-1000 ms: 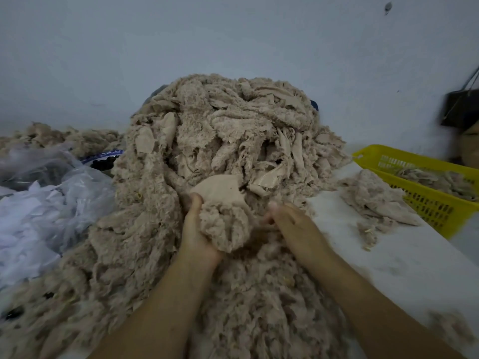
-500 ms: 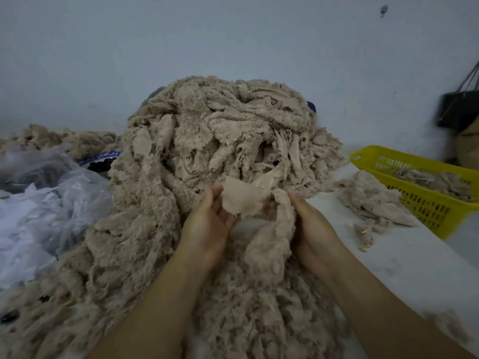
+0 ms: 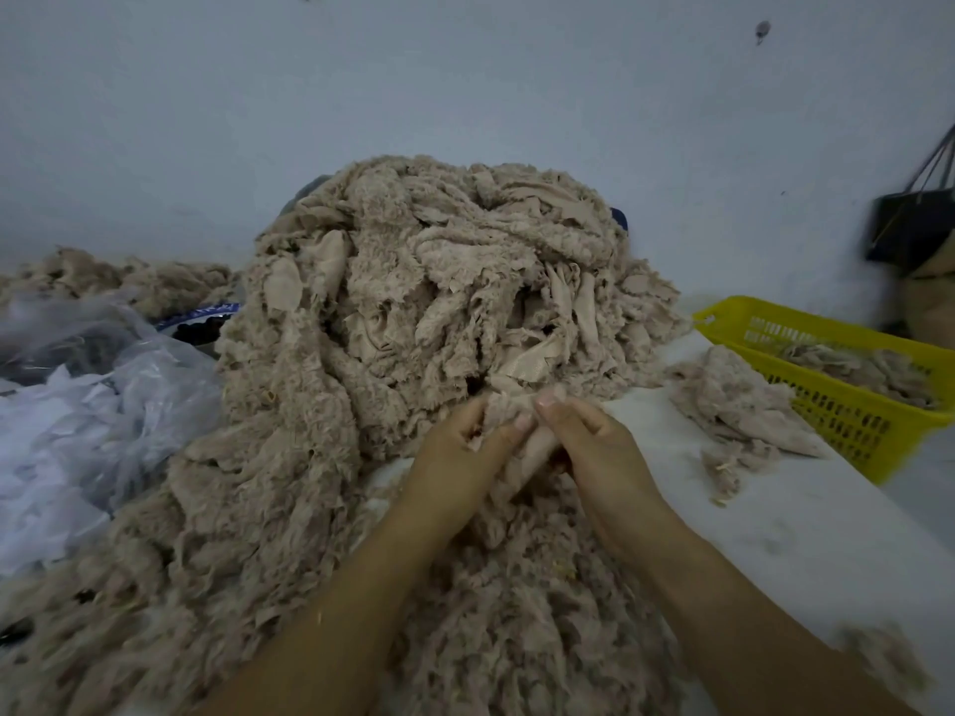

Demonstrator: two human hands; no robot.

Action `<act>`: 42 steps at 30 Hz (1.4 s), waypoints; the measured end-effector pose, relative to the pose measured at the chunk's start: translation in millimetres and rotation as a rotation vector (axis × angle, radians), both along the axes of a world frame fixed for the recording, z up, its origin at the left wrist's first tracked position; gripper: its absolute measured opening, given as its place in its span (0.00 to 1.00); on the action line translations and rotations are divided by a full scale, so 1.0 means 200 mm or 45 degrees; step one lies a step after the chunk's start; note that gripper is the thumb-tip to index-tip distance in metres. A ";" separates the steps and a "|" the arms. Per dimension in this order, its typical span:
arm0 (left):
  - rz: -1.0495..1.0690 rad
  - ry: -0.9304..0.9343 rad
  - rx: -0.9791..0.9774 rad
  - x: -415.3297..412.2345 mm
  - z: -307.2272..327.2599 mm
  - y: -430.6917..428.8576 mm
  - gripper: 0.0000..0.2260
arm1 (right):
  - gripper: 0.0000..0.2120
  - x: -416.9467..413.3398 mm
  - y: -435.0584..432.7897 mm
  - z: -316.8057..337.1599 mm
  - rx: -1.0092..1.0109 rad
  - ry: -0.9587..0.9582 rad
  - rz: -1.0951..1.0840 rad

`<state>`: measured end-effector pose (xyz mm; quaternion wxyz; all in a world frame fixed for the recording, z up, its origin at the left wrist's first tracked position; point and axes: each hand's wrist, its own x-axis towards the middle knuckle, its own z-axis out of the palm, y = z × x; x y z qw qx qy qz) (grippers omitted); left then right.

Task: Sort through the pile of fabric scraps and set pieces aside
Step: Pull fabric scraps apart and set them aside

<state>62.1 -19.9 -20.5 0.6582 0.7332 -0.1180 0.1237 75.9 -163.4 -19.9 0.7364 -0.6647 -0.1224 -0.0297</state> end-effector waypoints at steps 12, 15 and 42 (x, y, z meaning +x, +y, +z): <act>0.050 0.310 -0.636 0.02 0.04 0.04 0.08 | 0.06 -0.01 0.02 -0.03 -0.444 -0.025 0.130; 0.167 0.331 -0.524 0.05 0.01 0.05 0.14 | 0.09 -0.01 0.01 0.00 -0.150 0.204 0.170; 0.184 -0.034 1.428 0.44 -0.07 -0.13 0.15 | 0.11 0.13 -0.09 -0.12 -0.530 0.064 -0.362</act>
